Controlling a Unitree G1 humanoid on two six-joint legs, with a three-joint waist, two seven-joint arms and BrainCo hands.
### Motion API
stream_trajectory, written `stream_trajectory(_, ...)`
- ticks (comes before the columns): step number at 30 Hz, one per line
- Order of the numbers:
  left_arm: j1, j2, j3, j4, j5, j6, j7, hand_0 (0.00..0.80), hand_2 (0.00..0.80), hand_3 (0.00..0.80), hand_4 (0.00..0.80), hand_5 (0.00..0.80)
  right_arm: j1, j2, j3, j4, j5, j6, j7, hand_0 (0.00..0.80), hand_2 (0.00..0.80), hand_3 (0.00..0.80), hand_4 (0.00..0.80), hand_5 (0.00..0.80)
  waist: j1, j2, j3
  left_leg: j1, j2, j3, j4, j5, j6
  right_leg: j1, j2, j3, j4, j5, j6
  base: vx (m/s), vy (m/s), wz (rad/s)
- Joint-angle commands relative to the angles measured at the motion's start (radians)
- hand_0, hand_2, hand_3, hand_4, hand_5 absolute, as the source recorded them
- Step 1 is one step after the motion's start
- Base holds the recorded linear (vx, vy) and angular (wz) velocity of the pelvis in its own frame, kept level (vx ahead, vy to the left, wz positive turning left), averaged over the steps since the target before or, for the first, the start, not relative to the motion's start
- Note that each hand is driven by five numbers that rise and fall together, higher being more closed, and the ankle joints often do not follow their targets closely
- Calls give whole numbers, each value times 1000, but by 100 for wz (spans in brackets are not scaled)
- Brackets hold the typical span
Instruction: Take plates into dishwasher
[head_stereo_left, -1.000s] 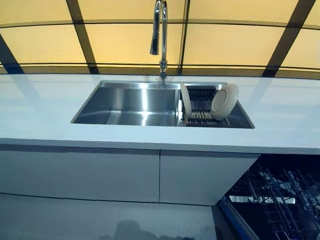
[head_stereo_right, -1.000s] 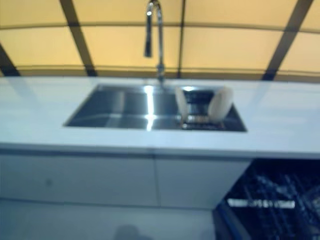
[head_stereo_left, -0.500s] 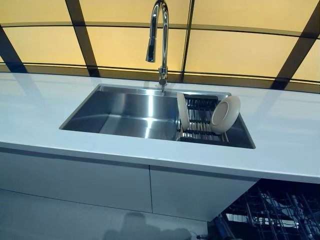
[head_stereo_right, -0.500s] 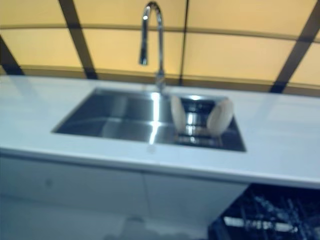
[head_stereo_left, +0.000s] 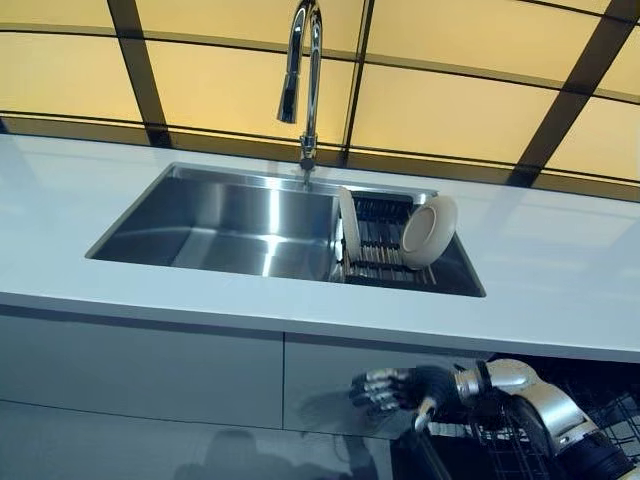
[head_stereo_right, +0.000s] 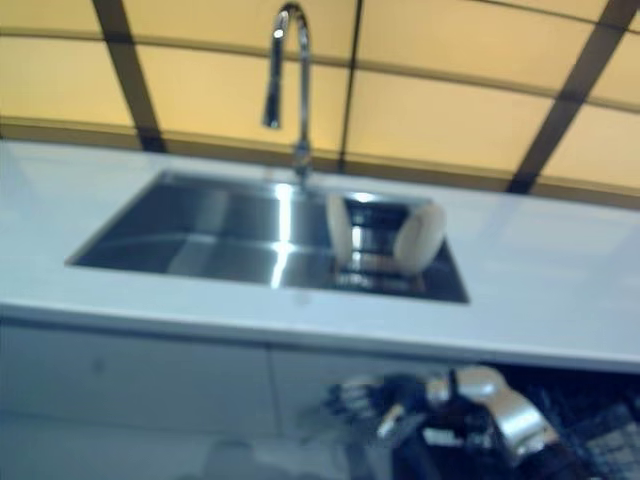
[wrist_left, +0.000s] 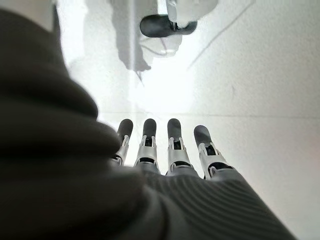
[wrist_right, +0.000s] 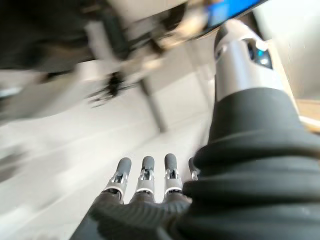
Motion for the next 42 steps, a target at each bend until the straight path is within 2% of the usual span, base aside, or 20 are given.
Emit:
stream_trajectory(1,-8,-20,8,66,54,-27,-1,0,0,0,0,0,-102,41,-86,-23,234,0,9,0,0,0,0,0,-2,17,-7,-28,-12,63,6,-19,51,49,-36,24,54,-101,109,50,1,-1)
stream_trajectory(3,-3,-25,0,66,56,-32,1,0,0,0,0,0,-140,58,-143,-5,369,6,-46,0,0,0,0,0,-3,21,-12,-20,-13,62,6,-25,52,59,-37,24,56,-108,108,70,2,-2)
stream_trajectory(4,-6,-27,-3,66,61,-31,-2,0,0,0,0,0,-163,71,-174,12,468,-17,-110,0,0,0,0,0,-3,24,-14,-15,-13,59,7,-29,53,67,-38,24,56,-114,107,69,-1,-1)
stream_trajectory(9,-16,-40,-12,84,73,-45,-1,0,0,0,0,0,-247,117,-290,65,749,-88,-272,0,0,0,0,0,-1,29,-22,-1,-13,46,8,-42,55,97,-37,20,55,-136,102,64,-29,-1)
stream_trajectory(11,-27,-42,-21,95,71,-49,-2,0,0,0,0,0,-299,107,-336,84,843,-159,-408,0,0,0,0,0,0,29,-27,2,-13,43,13,-48,52,105,-35,18,55,-145,99,53,-54,0)
stream_trajectory(12,-28,-43,-23,97,69,-49,-2,0,0,0,0,0,-309,103,-345,92,848,-156,-430,0,0,0,0,0,0,29,-27,3,-13,43,14,-49,51,108,-35,17,55,-146,98,62,-70,0)
stream_trajectory(13,-35,-47,-34,99,64,-42,-1,0,0,0,0,0,-358,64,-389,162,865,-192,-552,0,0,0,0,0,1,28,-32,8,-11,42,15,-53,48,115,-34,11,56,-154,95,57,-67,1)
stream_trajectory(18,-36,-61,-43,104,32,-20,10,0,0,0,0,0,-477,-117,-465,473,702,-263,-860,0,0,0,0,0,3,15,-40,3,0,50,73,-82,31,131,-24,12,60,-176,71,86,-119,5)
stream_trajectory(20,-32,-67,-45,103,9,-16,21,0,0,0,0,0,-520,-178,-450,554,660,-264,-944,0,0,0,0,0,4,-3,-25,-43,9,81,230,-100,17,139,-27,19,62,-177,51,27,-134,3)
stream_trajectory(21,-32,-71,-39,107,2,-24,23,0,0,0,0,0,-552,-216,-427,597,637,-315,-1065,0,0,0,0,0,11,-11,1,-132,24,98,435,-71,1,144,-23,14,65,-173,30,-45,-118,-4)
stream_trajectory(23,-35,-75,-33,108,8,-25,13,0,0,0,0,0,-589,-235,-412,619,629,-386,-1190,0,0,0,0,0,26,-10,39,-256,29,69,564,-2,-16,144,-11,7,89,-169,6,-91,-86,-5)
stream_trajectory(25,-38,-74,-42,107,5,-24,5,0,0,0,0,0,-625,-239,-400,624,621,-432,-1240,0,0,0,0,0,30,-7,55,-282,20,52,491,13,-28,145,-11,2,98,-163,13,-41,35,-15)
stream_trajectory(27,-36,-69,-58,95,1,-20,-5,0,0,0,0,0,-687,-241,-358,615,536,-488,-1330,0,0,0,0,0,39,4,70,-265,-2,23,283,85,-44,162,-9,7,91,-153,23,40,125,-25)
stream_trajectory(28,-38,-68,-63,84,-1,-12,-7,0,0,0,0,0,-713,-246,-330,609,474,-504,-1381,0,0,0,0,0,42,6,76,-257,-15,5,232,105,-41,168,-12,12,96,-156,23,112,190,-22)
stream_trajectory(29,-47,-64,-72,66,-9,9,-9,0,0,0,0,0,-743,-258,-297,606,417,-485,-1440,0,0,0,0,0,45,8,71,-242,-38,-19,208,70,-24,174,-20,20,95,-161,30,156,206,-29)
stream_trajectory(30,-54,-63,-79,60,-16,22,-8,0,0,0,0,0,-762,-271,-278,617,395,-462,-1455,0,0,0,0,0,44,12,59,-214,-42,-28,151,60,-14,177,-22,18,91,-164,37,200,208,-37)
stream_trajectory(33,-80,-55,-84,58,-37,44,6,0,0,0,0,0,-791,-306,-206,662,260,-366,-1389,0,0,0,0,0,42,19,25,-127,-43,-49,28,70,-3,171,-36,-11,73,-161,57,195,158,-30)
stream_trajectory(36,-92,-38,-80,56,-38,57,13,0,0,0,0,0,-809,-318,-142,683,225,-278,-1351,0,0,0,0,0,44,19,3,-104,-40,-56,-2,69,4,150,-38,-20,63,-158,61,125,89,-16)
stream_trajectory(40,-93,-26,-81,53,-25,60,8,0,0,0,0,0,-848,-316,-83,722,188,-210,-1298,0,0,0,0,0,53,17,-12,-108,-41,-64,-2,60,10,129,-42,-35,44,-145,66,72,34,2)
stream_trajectory(42,-94,-23,-87,52,-23,58,4,0,0,0,0,0,-878,-302,-39,716,153,-153,-1260,0,0,0,0,0,57,15,-14,-115,-41,-69,-2,59,9,120,-43,-35,29,-133,69,79,18,12)
